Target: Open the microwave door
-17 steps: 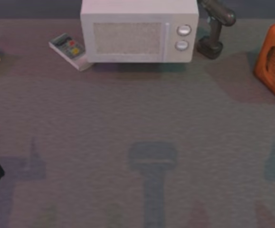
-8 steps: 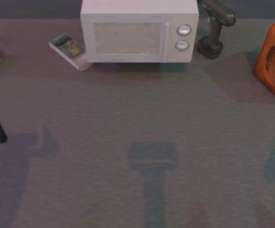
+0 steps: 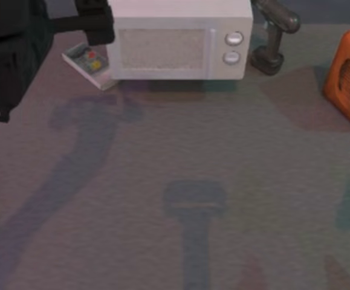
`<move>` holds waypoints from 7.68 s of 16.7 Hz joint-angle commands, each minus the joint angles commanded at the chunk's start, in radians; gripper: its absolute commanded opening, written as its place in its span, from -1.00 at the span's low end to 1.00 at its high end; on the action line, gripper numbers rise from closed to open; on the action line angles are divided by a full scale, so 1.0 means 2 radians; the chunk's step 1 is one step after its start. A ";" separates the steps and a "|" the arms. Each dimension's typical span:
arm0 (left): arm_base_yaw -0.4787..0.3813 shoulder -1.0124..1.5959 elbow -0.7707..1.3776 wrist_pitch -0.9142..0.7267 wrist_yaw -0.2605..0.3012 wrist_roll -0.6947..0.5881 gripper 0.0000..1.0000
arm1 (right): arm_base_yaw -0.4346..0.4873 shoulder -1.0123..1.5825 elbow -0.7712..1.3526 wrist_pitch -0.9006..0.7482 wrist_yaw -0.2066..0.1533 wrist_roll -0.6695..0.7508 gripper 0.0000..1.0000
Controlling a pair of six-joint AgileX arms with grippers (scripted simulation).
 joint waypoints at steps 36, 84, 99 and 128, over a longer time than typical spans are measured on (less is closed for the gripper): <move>-0.108 0.519 0.402 0.000 -0.097 -0.044 0.10 | 0.000 0.000 0.000 0.000 0.000 0.000 1.00; -0.088 0.727 0.966 -0.647 0.067 -0.175 -1.00 | 0.000 0.000 0.000 0.000 0.000 0.000 1.00; -0.088 0.727 0.966 -0.647 0.067 -0.175 -1.00 | 0.000 0.000 0.000 0.000 0.000 0.000 1.00; -0.087 0.585 0.696 -0.505 0.089 -0.123 -1.00 | 0.000 0.000 0.000 0.000 0.000 0.000 1.00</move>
